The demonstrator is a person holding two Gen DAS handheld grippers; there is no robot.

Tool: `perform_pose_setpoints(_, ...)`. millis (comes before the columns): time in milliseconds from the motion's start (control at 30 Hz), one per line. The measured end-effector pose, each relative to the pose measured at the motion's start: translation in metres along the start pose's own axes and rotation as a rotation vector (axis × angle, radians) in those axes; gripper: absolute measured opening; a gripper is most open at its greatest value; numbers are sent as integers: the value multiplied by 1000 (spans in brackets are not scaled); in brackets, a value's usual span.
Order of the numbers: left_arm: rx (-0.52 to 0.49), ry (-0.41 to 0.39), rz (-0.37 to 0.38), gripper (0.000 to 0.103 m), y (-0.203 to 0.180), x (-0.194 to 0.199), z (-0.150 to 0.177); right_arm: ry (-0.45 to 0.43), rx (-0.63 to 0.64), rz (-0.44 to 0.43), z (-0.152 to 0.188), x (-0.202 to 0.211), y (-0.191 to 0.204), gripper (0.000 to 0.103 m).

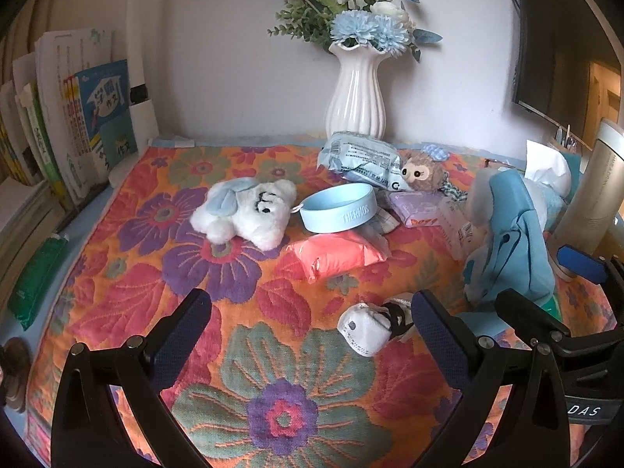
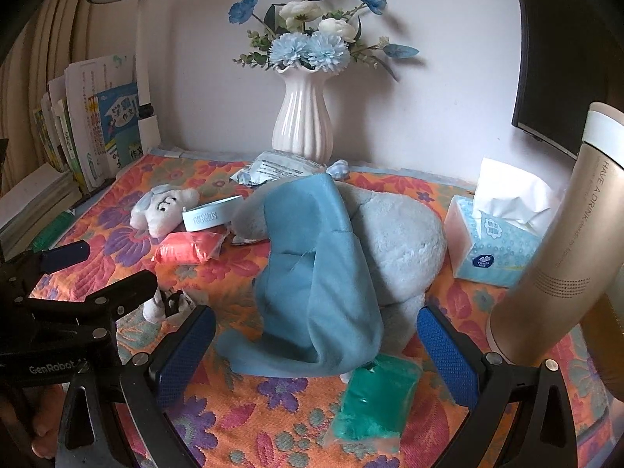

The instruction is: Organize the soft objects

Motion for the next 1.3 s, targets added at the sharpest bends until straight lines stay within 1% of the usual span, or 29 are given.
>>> perform_pose_setpoints(1300, -2, 16, -5, 102, 0, -3, 3, 14, -3, 1, 0, -3, 1, 103)
Point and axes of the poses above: each gripper's, at about its wrist camera, not at the fingertips, and x roughly against the way its jaws point, y to its left, z to its underside, the point moved 4 cm from there along -x, roughly the way its jaws point, and after that the axes turned 7 degrees about z, right-handed, at the moved point
